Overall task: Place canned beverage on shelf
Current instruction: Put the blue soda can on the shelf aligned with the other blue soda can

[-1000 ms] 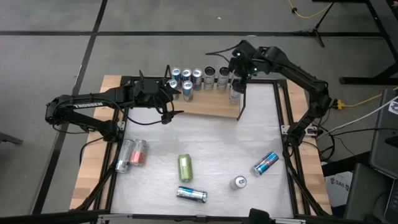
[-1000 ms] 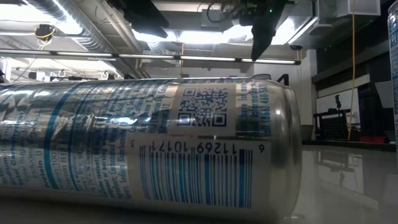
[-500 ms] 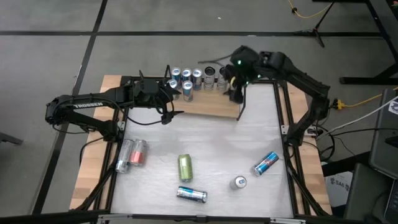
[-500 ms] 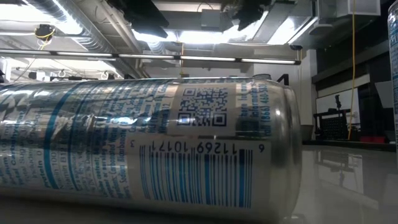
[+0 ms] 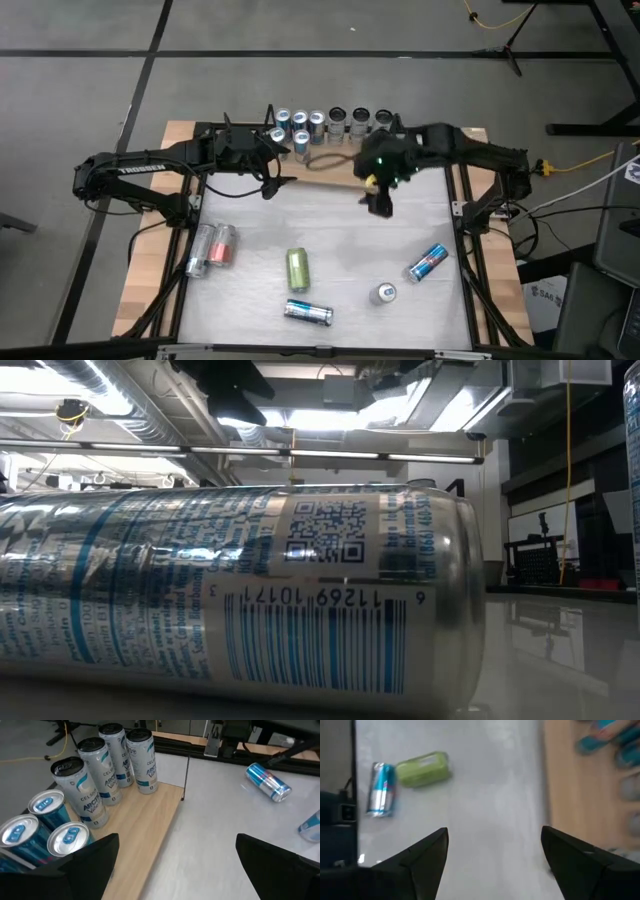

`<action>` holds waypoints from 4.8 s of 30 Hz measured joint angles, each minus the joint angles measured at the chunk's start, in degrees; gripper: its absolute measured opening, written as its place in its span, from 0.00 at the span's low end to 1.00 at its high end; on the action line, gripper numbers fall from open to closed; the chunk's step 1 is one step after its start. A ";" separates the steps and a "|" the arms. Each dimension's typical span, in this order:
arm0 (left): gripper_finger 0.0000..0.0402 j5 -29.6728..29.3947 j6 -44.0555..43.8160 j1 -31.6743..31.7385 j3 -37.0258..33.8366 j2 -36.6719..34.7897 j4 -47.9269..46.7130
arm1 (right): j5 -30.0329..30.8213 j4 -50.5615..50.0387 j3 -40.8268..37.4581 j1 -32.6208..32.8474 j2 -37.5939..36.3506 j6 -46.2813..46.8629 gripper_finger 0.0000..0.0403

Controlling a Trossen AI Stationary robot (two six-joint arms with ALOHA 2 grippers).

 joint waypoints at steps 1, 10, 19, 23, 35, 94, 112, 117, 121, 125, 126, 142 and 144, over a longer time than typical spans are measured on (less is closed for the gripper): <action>0.99 -0.01 -0.34 0.00 0.00 0.00 -0.01 | 0.76 -0.53 0.00 1.35 0.00 1.79 0.76; 0.99 0.01 -0.52 -0.02 -0.02 0.00 -0.02 | 4.70 -0.25 -0.04 12.10 0.10 14.50 0.76; 0.99 0.01 -0.48 -0.02 -0.01 0.00 -0.02 | 4.74 3.58 -0.09 20.14 0.20 20.04 0.76; 0.99 2.00 -2.07 -0.02 0.00 0.00 -0.02 | 6.12 3.40 -0.09 23.33 0.20 19.97 0.76; 0.99 4.12 -9.90 -3.57 0.00 0.00 -0.02 | 10.66 -2.22 -0.09 34.60 0.61 15.85 0.76; 0.99 -3.80 -15.20 -16.15 0.00 0.00 0.04 | 5.74 -10.30 -0.07 38.71 18.67 -36.86 0.76; 0.99 -5.91 -16.98 -16.11 0.00 0.00 0.07 | 9.55 -5.28 -10.07 39.75 12.52 -35.25 0.76; 0.99 -6.70 -17.03 -16.11 -0.02 0.00 0.07 | 9.52 -0.92 -12.72 39.78 12.56 -39.16 0.76; 0.99 -6.68 -17.03 -16.13 0.00 0.00 0.07 | 10.36 1.90 -13.00 39.84 12.59 -39.48 0.76; 0.99 -6.58 -17.03 -16.13 0.00 0.00 0.07 | 10.31 2.58 -13.00 39.82 12.59 -39.50 0.76; 0.99 -6.33 -17.03 -16.13 0.00 0.00 0.07 | 10.32 2.53 -13.00 39.82 12.59 -39.50 0.76; 0.99 -6.06 -17.00 -16.13 -0.02 0.00 0.06 | 7.25 2.47 -15.30 39.78 12.59 -38.10 0.76; 0.99 -6.05 -17.00 -16.13 0.00 0.00 0.04 | 7.25 2.58 -16.96 39.78 12.63 -37.96 0.76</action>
